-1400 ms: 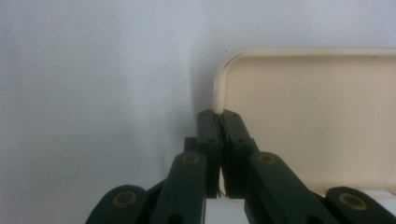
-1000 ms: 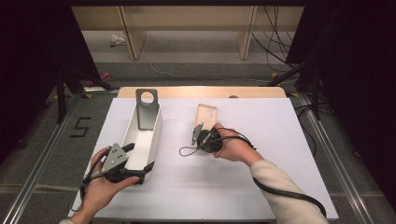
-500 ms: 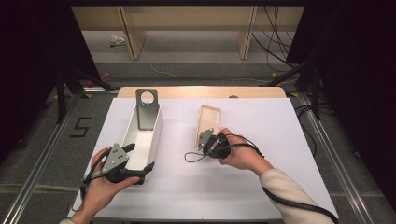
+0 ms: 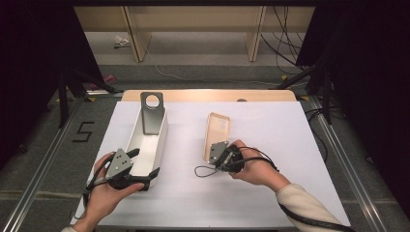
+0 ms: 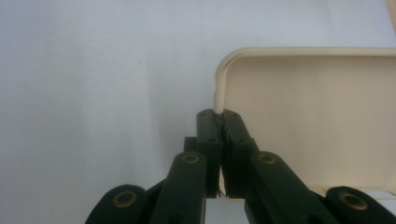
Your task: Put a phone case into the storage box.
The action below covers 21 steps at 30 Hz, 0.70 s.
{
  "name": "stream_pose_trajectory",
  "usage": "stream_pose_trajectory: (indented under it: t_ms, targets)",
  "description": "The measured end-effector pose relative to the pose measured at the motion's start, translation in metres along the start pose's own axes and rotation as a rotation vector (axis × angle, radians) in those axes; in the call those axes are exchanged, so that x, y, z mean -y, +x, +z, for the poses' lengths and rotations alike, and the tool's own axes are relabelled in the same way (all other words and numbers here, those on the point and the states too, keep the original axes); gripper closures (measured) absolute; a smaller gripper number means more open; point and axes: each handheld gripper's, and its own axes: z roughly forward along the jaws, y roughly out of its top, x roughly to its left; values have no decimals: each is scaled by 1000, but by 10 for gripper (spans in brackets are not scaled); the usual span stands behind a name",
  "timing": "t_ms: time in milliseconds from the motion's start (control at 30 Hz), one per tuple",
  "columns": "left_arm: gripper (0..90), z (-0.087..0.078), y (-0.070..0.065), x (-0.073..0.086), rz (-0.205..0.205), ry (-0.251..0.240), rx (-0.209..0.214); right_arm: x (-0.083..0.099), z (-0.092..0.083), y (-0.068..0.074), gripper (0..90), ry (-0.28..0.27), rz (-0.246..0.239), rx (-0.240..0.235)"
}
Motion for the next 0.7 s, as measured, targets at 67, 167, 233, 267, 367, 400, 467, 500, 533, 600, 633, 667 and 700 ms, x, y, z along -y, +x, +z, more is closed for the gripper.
stream_pose_trajectory:
  t_ms: [67, 167, 233, 267, 367, 400, 467, 500, 533, 600, 633, 667, 700]
  targets:
    - [78, 0, 0, 0, 0, 0, 0, 0, -2, 1, 880, -9, -2, -2]
    - [78, 0, 0, 0, 0, 0, -1, 1, -4, 3, 879, -16, -8, -6]
    - [78, -1, 0, 0, 0, -1, -3, 1, -5, 7, 880, -14, 3, -2]
    - [78, -1, 0, 0, 0, -2, -3, 1, -5, 8, 879, -16, 2, 0]
    - [78, -1, 0, 0, 1, -2, -3, 2, -7, 13, 879, -22, 7, -10]
    - [78, -1, 0, 0, 0, -3, -3, 3, -8, 13, 879, -27, 2, -12]
    - [78, -1, 0, -1, 1, -4, -3, 4, -10, 16, 879, -34, 14, -15]
    - [78, -1, 0, 0, 1, -3, -3, 4, -12, 17, 879, -36, 14, -16]
    - [78, -1, 0, 0, 1, -3, -3, 5, -13, 16, 880, -45, 10, -17]
    - [78, -1, 1, 0, 0, -4, -3, 6, -15, 18, 879, -53, 24, -23]
    - [78, -1, 1, 0, -1, -4, -3, 7, -16, 18, 879, -58, 22, -24]
    - [78, -1, 1, 0, -1, -4, -4, 8, -17, 18, 879, -71, 23, -23]
    - [78, -1, 1, 0, -2, -4, -5, 10, -19, 19, 880, -77, 24, -29]
